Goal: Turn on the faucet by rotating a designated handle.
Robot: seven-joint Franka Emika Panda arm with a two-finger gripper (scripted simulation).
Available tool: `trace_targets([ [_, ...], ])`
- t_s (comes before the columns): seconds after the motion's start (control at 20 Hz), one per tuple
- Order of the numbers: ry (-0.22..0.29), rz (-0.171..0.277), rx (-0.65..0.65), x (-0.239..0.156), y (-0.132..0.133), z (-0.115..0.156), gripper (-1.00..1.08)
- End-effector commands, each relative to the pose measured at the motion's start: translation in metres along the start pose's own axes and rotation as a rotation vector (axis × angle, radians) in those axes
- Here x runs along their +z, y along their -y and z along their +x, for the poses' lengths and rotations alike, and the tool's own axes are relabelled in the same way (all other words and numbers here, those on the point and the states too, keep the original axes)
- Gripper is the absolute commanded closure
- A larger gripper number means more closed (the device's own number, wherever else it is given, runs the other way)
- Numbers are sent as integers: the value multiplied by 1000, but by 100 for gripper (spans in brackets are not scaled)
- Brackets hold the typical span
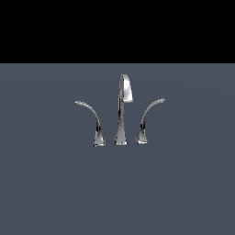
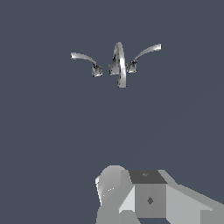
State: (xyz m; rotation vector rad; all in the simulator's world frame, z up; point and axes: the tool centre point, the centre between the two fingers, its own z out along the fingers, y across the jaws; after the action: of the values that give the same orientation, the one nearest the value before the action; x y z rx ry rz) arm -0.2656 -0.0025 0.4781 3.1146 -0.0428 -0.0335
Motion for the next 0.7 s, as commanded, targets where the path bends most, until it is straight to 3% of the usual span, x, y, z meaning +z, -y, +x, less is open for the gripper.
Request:
trace_targets([
  [0.0, 0, 0, 0, 0, 0, 0, 108],
  [0.65, 0, 4, 112, 24, 8, 25, 108],
])
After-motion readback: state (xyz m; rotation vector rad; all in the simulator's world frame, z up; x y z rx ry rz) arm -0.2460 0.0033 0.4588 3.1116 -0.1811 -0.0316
